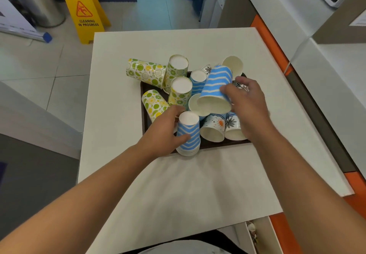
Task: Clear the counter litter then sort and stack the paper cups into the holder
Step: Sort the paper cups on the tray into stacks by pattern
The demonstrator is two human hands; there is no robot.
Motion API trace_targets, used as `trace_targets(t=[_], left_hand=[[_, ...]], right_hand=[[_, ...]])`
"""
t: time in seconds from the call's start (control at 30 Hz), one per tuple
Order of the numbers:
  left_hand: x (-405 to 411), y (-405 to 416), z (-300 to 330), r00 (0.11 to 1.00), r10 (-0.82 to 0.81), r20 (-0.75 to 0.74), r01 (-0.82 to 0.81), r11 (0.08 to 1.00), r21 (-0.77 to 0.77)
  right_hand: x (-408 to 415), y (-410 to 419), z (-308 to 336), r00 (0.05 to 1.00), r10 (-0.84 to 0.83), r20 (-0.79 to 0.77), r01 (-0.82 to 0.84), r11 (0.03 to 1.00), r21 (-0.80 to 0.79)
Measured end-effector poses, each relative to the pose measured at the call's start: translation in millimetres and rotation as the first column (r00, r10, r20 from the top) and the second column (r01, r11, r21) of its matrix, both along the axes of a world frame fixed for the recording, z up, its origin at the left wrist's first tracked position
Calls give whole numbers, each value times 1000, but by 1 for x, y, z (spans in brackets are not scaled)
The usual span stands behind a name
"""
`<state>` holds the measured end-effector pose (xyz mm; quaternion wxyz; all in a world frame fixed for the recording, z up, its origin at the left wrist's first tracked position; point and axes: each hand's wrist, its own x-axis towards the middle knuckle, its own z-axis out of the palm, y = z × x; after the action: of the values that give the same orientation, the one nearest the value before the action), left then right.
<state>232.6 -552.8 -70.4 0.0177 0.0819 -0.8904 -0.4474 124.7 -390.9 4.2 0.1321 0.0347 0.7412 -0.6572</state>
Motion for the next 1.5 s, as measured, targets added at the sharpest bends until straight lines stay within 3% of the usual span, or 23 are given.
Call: trace_targets(t=[0.17, 0.37, 0.57, 0.73, 0.93, 1.0, 1.07, 1.13, 1.3, 1.5], left_hand=[[10, 1, -3, 995, 91, 50, -99, 974, 205], [20, -15, 0, 982, 189, -4, -185, 963, 194], [5, -33, 19, 938, 323, -123, -305, 941, 144], [-29, -25, 38, 948, 269, -170, -243, 957, 161], [-59, -15, 43, 983, 116, -142, -107, 992, 68], [-60, -16, 41, 982, 143, -125, -133, 988, 81], [-60, -16, 38, 981, 159, -111, -149, 984, 97], [-58, -17, 36, 981, 166, -103, -155, 982, 105], [-58, -21, 39, 969, 210, -127, -192, 971, 145], [-65, -26, 46, 958, 242, -153, -214, 960, 178]], right_hand=[[37, -16, -22, 953, 83, -290, -102, 993, -51], [54, -19, -54, 810, 329, -486, -251, 943, 220], [53, -12, -85, 835, 441, -330, -328, 879, 346], [50, 0, -94, 843, 489, -222, -374, 832, 411], [13, 26, -76, 892, 313, -325, -157, 890, 427], [-9, 28, -77, 879, 390, -274, -180, 804, 567], [-25, 24, -83, 820, 542, -184, -255, 634, 730], [-32, 14, -88, 785, 604, -139, -282, 548, 788], [-38, -2, -98, 786, 597, -162, -272, 569, 776], [-36, 0, -103, 857, 481, -183, -272, 725, 633]])
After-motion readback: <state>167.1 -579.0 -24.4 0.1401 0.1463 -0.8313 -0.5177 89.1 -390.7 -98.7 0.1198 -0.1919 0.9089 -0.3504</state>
